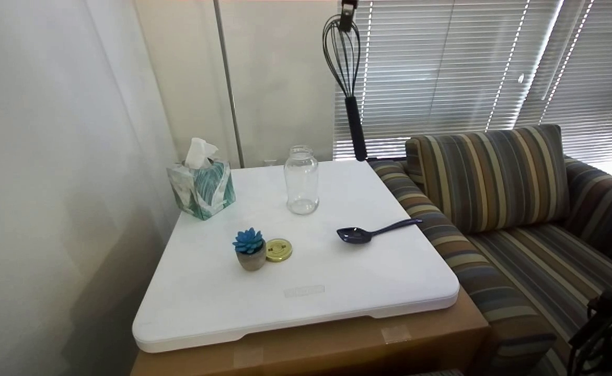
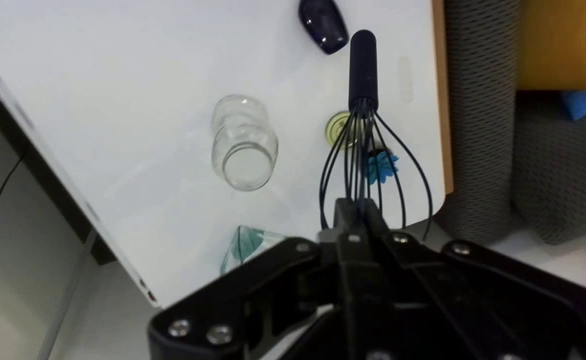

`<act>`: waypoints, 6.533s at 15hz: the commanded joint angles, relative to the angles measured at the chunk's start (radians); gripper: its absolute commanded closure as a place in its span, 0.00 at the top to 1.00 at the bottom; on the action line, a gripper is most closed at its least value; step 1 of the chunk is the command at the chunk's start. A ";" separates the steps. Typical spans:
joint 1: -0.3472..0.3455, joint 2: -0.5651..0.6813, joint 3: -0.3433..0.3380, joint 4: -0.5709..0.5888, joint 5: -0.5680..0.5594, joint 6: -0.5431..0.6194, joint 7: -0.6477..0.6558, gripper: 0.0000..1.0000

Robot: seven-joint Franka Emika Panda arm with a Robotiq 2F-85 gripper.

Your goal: Remove the whisk from the glass jar

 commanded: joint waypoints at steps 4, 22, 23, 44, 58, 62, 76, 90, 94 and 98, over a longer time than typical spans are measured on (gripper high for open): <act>-0.066 0.068 -0.035 -0.040 0.101 -0.264 -0.059 0.01; 0.313 0.214 -0.127 -0.019 -0.804 -0.104 0.318 0.01; 0.321 0.232 -0.124 -0.010 -0.822 -0.098 0.344 0.01; 0.379 0.554 -0.109 0.225 -0.735 -0.193 0.287 0.01; 0.410 0.646 -0.107 0.320 -0.762 -0.322 0.208 0.01; 0.414 0.654 -0.107 0.322 -0.762 -0.322 0.211 0.03; 0.482 0.911 -0.161 0.665 -0.882 -0.363 -0.025 0.01; 0.537 0.978 -0.203 0.681 -0.876 -0.203 -0.119 0.01; 0.547 0.978 -0.203 0.670 -0.877 -0.199 -0.128 0.32; 0.551 0.978 -0.207 0.666 -0.875 -0.229 -0.129 0.54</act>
